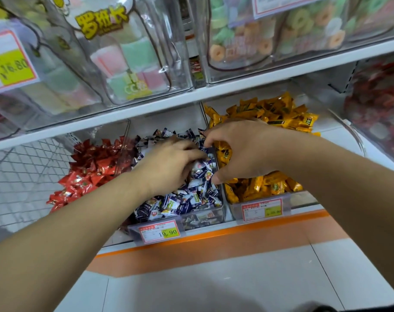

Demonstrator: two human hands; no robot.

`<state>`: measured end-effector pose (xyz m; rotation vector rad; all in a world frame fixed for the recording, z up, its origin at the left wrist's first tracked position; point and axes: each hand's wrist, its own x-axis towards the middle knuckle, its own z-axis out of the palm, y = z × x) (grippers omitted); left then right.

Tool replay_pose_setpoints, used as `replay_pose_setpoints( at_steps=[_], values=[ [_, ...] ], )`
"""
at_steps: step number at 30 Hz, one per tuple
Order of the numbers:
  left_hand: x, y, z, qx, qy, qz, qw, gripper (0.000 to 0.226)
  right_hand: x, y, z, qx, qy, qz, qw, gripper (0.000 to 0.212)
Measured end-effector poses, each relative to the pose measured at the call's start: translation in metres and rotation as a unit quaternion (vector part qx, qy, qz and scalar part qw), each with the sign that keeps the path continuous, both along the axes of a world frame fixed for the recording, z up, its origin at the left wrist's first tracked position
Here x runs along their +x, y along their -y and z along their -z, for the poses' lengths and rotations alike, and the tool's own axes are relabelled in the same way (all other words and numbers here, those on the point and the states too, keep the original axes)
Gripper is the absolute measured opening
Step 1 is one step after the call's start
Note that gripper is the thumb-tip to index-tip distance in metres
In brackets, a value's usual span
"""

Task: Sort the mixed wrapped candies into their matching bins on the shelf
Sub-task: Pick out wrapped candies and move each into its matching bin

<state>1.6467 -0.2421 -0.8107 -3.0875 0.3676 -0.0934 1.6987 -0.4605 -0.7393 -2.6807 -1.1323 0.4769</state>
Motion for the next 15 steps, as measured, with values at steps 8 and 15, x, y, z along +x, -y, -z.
replay_pose_setpoints(
  at_steps=[8, 15],
  values=[
    [-0.014, 0.008, 0.017, -0.004, -0.14, 0.044, 0.989, 0.063, -0.004, -0.002, -0.003, -0.01, 0.001, 0.0, 1.0, 0.078],
    [-0.004, 0.002, 0.024, 0.041, -0.056, 0.055, 0.996, 0.057, -0.002, -0.003, 0.001, -0.007, 0.005, 0.003, 1.0, 0.081]
  ],
)
